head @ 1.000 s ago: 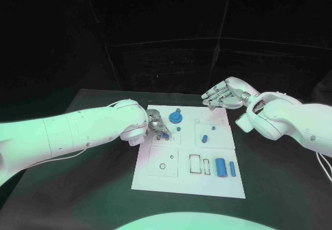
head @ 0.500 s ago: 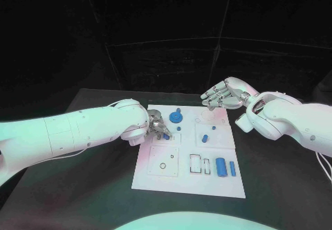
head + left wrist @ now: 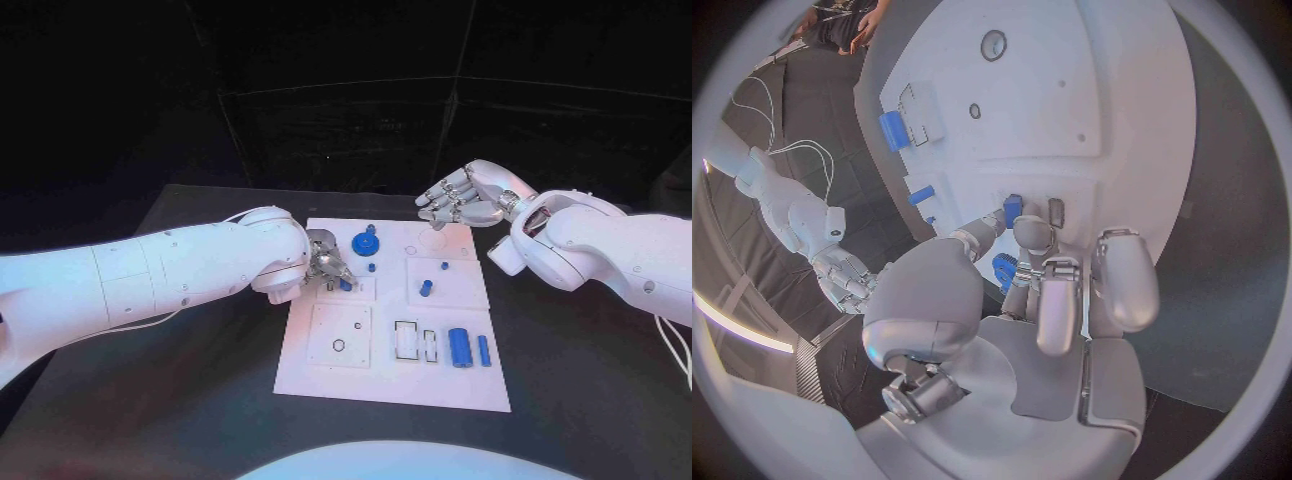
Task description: Assemble the parts on the task board
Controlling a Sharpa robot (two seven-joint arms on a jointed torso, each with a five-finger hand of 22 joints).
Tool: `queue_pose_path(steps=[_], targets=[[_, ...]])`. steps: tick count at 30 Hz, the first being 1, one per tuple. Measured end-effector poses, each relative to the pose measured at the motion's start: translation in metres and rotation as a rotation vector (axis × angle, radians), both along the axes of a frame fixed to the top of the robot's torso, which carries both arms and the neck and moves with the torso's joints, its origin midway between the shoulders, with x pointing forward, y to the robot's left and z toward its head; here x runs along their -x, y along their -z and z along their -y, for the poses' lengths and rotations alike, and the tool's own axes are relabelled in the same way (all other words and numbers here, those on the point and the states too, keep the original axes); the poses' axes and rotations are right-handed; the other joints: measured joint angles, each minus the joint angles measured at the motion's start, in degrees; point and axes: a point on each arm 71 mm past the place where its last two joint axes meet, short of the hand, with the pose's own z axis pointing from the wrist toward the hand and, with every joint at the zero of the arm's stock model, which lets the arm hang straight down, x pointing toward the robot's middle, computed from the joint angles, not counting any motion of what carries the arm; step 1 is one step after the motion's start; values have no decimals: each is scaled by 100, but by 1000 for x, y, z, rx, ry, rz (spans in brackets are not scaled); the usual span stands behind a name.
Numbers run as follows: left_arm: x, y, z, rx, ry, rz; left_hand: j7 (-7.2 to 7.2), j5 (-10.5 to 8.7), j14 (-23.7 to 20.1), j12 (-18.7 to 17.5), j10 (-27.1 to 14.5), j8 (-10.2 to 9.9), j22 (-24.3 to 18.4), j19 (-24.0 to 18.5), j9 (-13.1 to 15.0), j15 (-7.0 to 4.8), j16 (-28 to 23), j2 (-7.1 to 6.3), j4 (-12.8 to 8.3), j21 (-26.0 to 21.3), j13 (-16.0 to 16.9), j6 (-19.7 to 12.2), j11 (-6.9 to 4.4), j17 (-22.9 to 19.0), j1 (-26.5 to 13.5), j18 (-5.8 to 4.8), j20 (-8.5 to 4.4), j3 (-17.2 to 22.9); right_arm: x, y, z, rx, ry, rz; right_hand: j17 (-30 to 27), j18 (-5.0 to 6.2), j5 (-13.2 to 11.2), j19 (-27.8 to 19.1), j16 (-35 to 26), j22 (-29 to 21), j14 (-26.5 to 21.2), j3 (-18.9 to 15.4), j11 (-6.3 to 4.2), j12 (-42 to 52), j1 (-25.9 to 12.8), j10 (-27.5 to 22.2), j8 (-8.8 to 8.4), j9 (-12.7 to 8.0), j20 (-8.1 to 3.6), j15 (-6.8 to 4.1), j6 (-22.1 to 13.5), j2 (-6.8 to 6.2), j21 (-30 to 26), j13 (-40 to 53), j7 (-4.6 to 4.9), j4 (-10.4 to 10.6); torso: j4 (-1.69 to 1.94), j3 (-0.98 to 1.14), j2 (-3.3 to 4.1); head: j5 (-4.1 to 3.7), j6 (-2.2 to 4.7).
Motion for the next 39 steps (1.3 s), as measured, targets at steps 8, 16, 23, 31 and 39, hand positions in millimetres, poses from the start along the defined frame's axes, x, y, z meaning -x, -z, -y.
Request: queue_pose_path(steps=[8, 16, 23, 31, 39], targets=[[-1, 0, 1, -4, 1, -1, -60, 0, 0, 115, 42, 76, 26, 20, 60, 0, 0, -112, 28, 0, 106, 50, -24, 0, -112, 0, -20, 164, 0, 0, 0, -1, -1, 1, -8, 0, 0, 0, -13, -16, -12, 0, 21, 0, 0, -21, 0, 0, 0, 12, -21, 0, -29, 0, 21, 0, 0, -1, 0, -15, 4], [-3, 2, 1, -8, -3, 0, -134, 0, 1, 181, 112, 161, 39, 39, 126, -42, 0, -359, -226, 14, 154, 120, -92, 0, -561, 1, -39, 557, 1, 0, -1, -2, -4, 1, -14, 0, -31, 0, -21, -26, -20, 15, 21, 0, -23, -21, 0, 0, 0, 20, -21, -24, -29, 0, 21, 15, 0, 1, 0, -21, 10], [-4, 2, 2, -12, -4, -1, -185, -1, 5, 311, 162, 227, 92, 58, 165, -47, 28, -466, 58, 50, 300, 188, -105, 0, -764, 0, -58, 273, 1, 0, -1, -3, -5, 1, -14, 0, -52, 0, -21, -25, -20, 15, 21, 0, -23, -21, 0, 0, 0, 20, -21, -24, -29, 0, 21, 15, 1, 1, 0, -31, 10], [-4, 3, 3, -14, -3, -3, -179, -1, 19, 361, 182, 265, 123, 78, 189, -65, 28, -432, 213, 54, 376, 193, -124, 0, -825, 1, -78, 117, 1, 0, -1, -2, -4, 1, -19, 0, -52, 0, -21, -32, -20, 15, 21, 0, -23, -21, 0, 0, 0, 20, -21, -23, -51, 0, 21, 15, 4, 1, 0, -32, 4], [-5, 3, 3, -16, -3, -4, -179, -1, 0, 417, 222, 290, 148, 78, 207, -83, 28, -439, 343, 76, 435, 193, -125, 0, -967, 1, -78, -13, 1, 0, -1, -2, -4, 1, -19, 0, -52, 0, -21, -32, -20, 15, 21, 0, -23, -21, 0, 0, 0, 20, -41, -24, -57, 0, 41, 15, 4, -1, 0, -28, 6]])
